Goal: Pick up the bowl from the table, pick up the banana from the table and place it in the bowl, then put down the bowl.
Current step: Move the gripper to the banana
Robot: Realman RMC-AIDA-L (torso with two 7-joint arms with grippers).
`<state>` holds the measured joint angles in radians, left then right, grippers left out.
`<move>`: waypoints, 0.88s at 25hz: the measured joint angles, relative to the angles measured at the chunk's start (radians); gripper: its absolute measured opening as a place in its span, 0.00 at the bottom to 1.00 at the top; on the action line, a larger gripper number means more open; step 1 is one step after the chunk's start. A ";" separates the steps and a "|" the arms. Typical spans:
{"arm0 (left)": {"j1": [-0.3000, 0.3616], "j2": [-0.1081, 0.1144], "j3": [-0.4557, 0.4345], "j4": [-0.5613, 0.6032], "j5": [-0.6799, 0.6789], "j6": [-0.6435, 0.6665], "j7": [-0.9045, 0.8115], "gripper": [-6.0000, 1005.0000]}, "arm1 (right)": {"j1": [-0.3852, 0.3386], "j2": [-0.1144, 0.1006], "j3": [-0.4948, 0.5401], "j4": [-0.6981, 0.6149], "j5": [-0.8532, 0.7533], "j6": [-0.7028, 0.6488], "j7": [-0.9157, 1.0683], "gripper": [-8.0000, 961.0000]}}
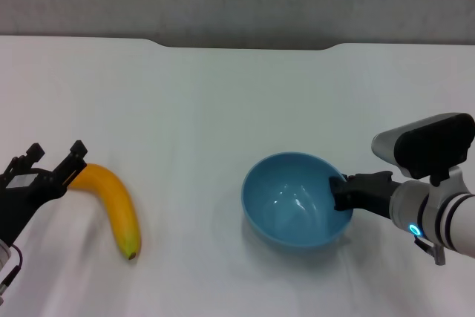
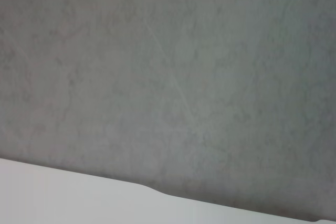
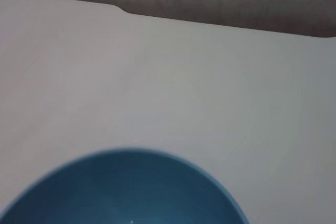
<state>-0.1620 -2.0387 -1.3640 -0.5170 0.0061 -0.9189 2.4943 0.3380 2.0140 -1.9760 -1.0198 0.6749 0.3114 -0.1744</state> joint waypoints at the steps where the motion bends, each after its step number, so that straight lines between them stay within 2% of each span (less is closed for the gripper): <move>1: 0.000 0.000 0.000 0.000 0.000 0.000 0.000 0.88 | 0.000 0.000 -0.001 0.000 0.000 0.000 0.001 0.29; 2: 0.000 0.000 0.001 0.000 0.000 0.000 0.000 0.88 | 0.000 0.000 -0.003 0.001 0.000 0.000 0.001 0.26; 4: 0.000 0.000 0.001 0.000 0.000 0.000 0.000 0.88 | -0.001 0.000 -0.004 0.002 0.000 -0.002 0.002 0.08; 12: 0.001 0.001 0.003 -0.004 0.004 0.004 -0.015 0.88 | -0.030 0.000 -0.004 -0.016 0.000 -0.040 0.004 0.06; 14: 0.002 0.006 0.008 -0.037 0.033 0.041 -0.054 0.88 | -0.034 -0.002 -0.001 -0.019 0.000 -0.041 0.004 0.06; 17: 0.022 0.010 0.006 -0.166 0.136 0.197 -0.142 0.88 | -0.040 -0.003 0.003 -0.026 0.000 -0.042 0.002 0.06; 22: 0.083 0.008 0.027 -0.467 0.346 0.572 -0.239 0.88 | -0.041 -0.003 0.003 -0.039 -0.005 -0.042 -0.001 0.06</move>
<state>-0.0786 -2.0310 -1.3368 -0.9837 0.3523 -0.3471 2.2548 0.2974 2.0110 -1.9729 -1.0589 0.6696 0.2698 -0.1749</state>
